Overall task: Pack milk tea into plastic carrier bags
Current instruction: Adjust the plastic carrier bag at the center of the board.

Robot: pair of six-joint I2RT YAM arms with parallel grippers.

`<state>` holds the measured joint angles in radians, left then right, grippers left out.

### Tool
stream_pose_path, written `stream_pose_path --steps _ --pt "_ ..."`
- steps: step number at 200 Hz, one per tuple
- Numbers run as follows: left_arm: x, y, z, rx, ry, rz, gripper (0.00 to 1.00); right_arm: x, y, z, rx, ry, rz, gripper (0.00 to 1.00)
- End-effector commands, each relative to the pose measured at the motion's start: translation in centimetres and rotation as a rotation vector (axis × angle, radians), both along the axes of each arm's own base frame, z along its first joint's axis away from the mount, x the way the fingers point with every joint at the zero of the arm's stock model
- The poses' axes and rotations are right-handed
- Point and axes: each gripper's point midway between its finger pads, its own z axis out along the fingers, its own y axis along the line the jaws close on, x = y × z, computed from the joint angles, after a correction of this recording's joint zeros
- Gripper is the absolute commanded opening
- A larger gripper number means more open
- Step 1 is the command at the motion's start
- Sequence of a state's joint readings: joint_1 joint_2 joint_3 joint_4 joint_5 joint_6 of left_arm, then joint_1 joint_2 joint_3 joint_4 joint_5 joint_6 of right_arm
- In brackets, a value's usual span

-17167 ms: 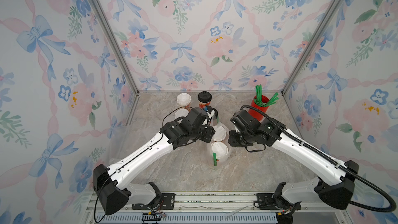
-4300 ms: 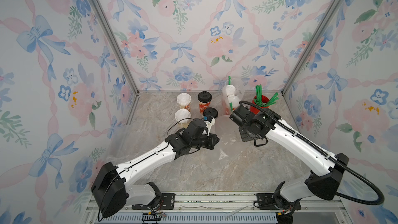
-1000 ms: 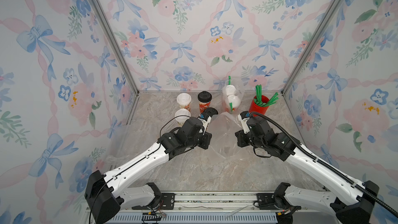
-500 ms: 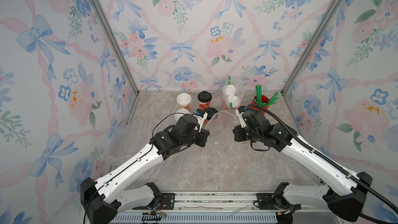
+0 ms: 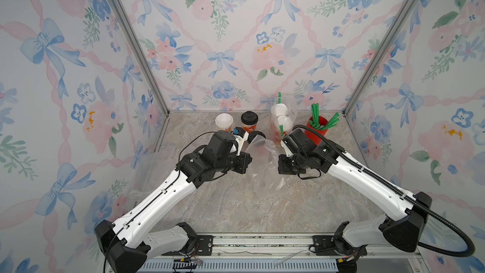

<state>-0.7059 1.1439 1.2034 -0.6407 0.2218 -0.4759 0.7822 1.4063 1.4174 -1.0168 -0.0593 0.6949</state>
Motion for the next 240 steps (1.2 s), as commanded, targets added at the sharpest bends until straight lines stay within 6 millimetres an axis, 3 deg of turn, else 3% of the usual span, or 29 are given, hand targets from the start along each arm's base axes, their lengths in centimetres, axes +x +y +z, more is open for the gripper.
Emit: stream_pose_path --steps 1,43,76,100,126,145,163,184,205,240 --pt "-1.7 0.2 1.4 -0.055 0.023 -0.033 0.05 -2.5 -0.3 1.6 0.009 0.042 0.019 0.02" --pt "-2.7 1.1 1.7 -0.059 0.026 -0.027 0.02 -4.8 -0.4 1.9 0.045 0.077 0.036 0.02" --pt "-2.3 1.0 -1.3 -0.001 0.077 -0.02 0.01 -3.2 0.0 -0.2 0.028 0.077 0.012 0.03" --pt "-0.9 1.9 -3.9 0.102 0.068 0.036 0.02 -1.9 1.0 -1.3 0.025 0.056 0.014 0.03" --pt "0.3 2.4 -5.5 0.17 0.064 0.062 0.08 -1.1 1.4 -2.5 0.0 0.054 0.018 0.09" --pt "0.3 2.1 -5.3 0.162 0.069 0.051 0.2 -1.2 1.6 -2.8 -0.011 0.069 0.034 0.22" --pt "0.2 2.2 -4.6 0.149 0.053 0.049 0.36 -1.2 1.5 -2.5 -0.014 0.066 0.035 0.42" --pt "0.0 2.5 -3.6 0.129 0.028 0.052 0.46 -1.1 1.1 -1.5 -0.019 0.046 0.031 0.51" --pt "-0.1 2.6 -2.9 0.111 0.017 0.049 0.46 -1.0 0.6 -0.4 -0.033 0.019 0.028 0.53" --pt "-0.3 2.4 -2.7 0.097 0.023 0.036 0.36 -0.7 -0.6 1.3 -0.066 -0.02 0.024 0.54"
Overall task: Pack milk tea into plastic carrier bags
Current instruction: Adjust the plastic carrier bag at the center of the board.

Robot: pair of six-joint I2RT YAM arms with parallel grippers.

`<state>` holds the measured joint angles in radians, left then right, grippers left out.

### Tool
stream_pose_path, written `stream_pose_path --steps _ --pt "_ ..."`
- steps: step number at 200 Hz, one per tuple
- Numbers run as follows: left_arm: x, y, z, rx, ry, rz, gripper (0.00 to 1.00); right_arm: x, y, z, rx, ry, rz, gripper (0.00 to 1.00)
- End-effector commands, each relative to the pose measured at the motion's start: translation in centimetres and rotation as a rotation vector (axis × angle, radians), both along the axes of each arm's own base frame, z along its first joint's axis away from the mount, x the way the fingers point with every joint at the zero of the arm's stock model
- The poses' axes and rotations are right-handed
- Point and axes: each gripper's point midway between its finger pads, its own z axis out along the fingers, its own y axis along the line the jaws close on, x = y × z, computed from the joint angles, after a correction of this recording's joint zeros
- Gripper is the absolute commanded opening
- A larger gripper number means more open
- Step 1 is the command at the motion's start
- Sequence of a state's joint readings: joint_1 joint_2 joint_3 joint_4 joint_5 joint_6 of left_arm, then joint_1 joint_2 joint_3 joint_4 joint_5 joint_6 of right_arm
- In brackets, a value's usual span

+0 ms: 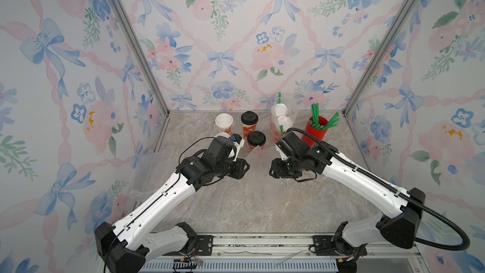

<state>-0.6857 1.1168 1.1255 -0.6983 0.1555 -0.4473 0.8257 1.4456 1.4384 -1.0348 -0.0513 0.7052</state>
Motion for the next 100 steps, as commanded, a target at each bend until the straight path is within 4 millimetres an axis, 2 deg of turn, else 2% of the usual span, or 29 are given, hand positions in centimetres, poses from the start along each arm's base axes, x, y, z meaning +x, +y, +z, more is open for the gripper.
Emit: stream_pose_path --steps 1,30,52,76,100 --pt "-0.1 -0.1 0.9 -0.018 -0.013 -0.017 0.35 0.0 -1.7 2.0 -0.037 -0.046 -0.005 0.54" --pt "0.0 -0.2 0.6 -0.016 -0.004 -0.015 0.18 0.9 -2.3 3.8 -0.027 -0.097 -0.011 0.54" --pt "-0.1 -0.2 0.6 -0.021 -0.001 -0.013 0.07 2.6 -2.7 5.9 -0.021 -0.186 -0.008 0.53" --pt "-0.3 0.0 0.3 -0.019 0.006 -0.011 0.0 5.0 -2.3 8.6 0.015 -0.323 0.004 0.52" --pt "-0.5 0.1 -0.3 -0.014 0.017 -0.012 0.0 8.0 -0.8 10.5 0.052 -0.448 0.03 0.53"
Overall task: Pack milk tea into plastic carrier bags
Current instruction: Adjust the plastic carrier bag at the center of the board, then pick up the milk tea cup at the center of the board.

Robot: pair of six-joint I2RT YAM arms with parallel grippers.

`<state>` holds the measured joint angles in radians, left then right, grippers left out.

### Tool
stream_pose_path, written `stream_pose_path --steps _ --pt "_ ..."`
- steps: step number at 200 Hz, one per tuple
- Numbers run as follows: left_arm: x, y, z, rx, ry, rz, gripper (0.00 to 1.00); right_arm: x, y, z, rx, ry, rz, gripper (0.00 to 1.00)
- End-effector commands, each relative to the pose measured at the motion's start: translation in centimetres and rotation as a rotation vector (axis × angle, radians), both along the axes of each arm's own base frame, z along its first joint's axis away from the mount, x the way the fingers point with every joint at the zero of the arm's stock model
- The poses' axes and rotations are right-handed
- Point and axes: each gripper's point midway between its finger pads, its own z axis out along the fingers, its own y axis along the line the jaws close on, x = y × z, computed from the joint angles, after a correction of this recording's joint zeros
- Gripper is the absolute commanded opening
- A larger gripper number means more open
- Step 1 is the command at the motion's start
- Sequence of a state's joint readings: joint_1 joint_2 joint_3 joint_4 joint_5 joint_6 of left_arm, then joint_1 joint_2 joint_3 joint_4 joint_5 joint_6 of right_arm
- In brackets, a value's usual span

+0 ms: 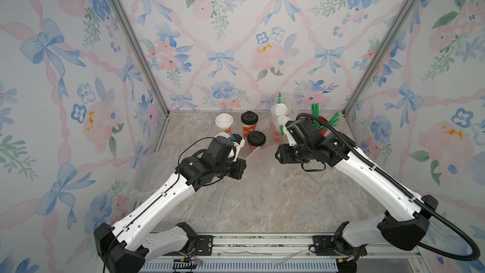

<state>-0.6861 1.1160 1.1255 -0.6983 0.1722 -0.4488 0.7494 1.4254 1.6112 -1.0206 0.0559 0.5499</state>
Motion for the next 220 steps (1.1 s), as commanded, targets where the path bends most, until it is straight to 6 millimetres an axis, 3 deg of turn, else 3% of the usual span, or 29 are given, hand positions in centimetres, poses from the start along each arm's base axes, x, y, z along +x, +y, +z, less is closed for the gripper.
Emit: stream_pose_path --steps 1,50,95,163,220 --pt "-0.3 0.3 -0.3 -0.003 0.01 0.0 0.0 3.4 0.9 3.3 0.023 -0.183 0.031 0.53" --pt "-0.6 0.5 -2.0 0.018 0.048 -0.001 0.0 7.9 4.6 3.6 -0.068 -0.273 0.103 0.57" --pt "-0.7 0.8 -3.2 0.042 0.064 0.004 0.0 10.9 7.4 -0.1 -0.191 -0.224 0.107 0.65" --pt "-0.5 1.1 -2.4 0.029 0.047 0.02 0.0 12.6 8.8 -3.8 -0.238 -0.152 0.091 0.8" --pt "-0.4 1.1 -2.1 0.021 0.042 0.02 0.0 13.2 9.3 -6.2 -0.254 -0.108 0.094 0.85"
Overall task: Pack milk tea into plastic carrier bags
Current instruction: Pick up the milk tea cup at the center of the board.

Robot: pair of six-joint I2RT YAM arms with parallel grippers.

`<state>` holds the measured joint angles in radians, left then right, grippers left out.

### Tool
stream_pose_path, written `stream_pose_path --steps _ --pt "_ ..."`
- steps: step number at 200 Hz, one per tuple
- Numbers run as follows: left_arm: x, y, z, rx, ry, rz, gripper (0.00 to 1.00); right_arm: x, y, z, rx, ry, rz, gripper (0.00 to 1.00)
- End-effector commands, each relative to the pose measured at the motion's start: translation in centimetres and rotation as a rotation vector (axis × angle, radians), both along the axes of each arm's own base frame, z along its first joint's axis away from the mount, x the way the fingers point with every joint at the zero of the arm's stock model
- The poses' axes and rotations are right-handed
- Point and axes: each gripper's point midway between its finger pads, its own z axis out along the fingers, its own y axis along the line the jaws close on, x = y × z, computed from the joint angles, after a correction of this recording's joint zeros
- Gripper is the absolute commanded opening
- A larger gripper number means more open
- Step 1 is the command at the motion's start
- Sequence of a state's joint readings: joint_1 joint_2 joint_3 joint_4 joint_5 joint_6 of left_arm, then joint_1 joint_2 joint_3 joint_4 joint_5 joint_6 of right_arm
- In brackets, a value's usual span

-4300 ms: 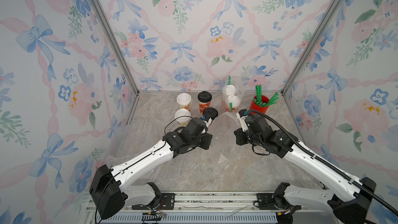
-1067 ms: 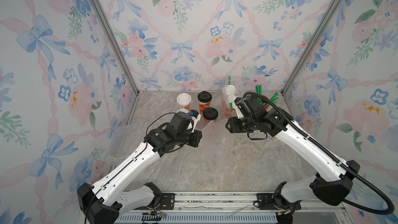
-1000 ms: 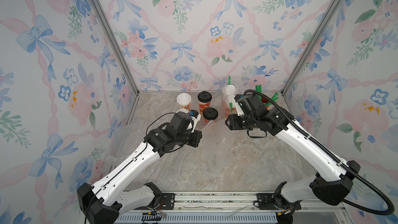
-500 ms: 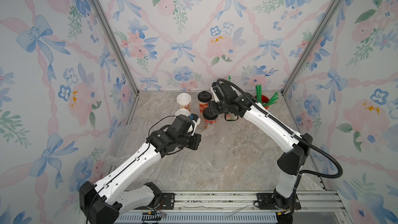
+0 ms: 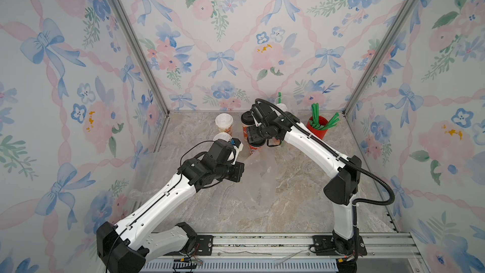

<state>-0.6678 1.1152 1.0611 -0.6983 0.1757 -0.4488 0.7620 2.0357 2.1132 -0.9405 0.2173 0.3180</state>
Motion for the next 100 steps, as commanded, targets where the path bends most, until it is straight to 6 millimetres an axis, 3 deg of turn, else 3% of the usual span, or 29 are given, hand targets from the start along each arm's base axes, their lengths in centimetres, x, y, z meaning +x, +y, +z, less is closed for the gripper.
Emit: stream_pose_path --steps 1,52,100 --pt "-0.2 0.2 0.6 -0.018 -0.009 0.004 0.0 0.1 0.0 -1.0 -0.021 0.028 -0.013 0.85" --pt "-0.3 0.2 0.6 -0.021 -0.009 0.004 0.0 0.5 -0.2 -2.7 -0.058 0.05 -0.022 0.88" --pt "-0.3 0.2 0.5 -0.021 -0.008 0.004 0.0 0.7 -0.1 -3.5 -0.074 0.047 -0.023 0.82"
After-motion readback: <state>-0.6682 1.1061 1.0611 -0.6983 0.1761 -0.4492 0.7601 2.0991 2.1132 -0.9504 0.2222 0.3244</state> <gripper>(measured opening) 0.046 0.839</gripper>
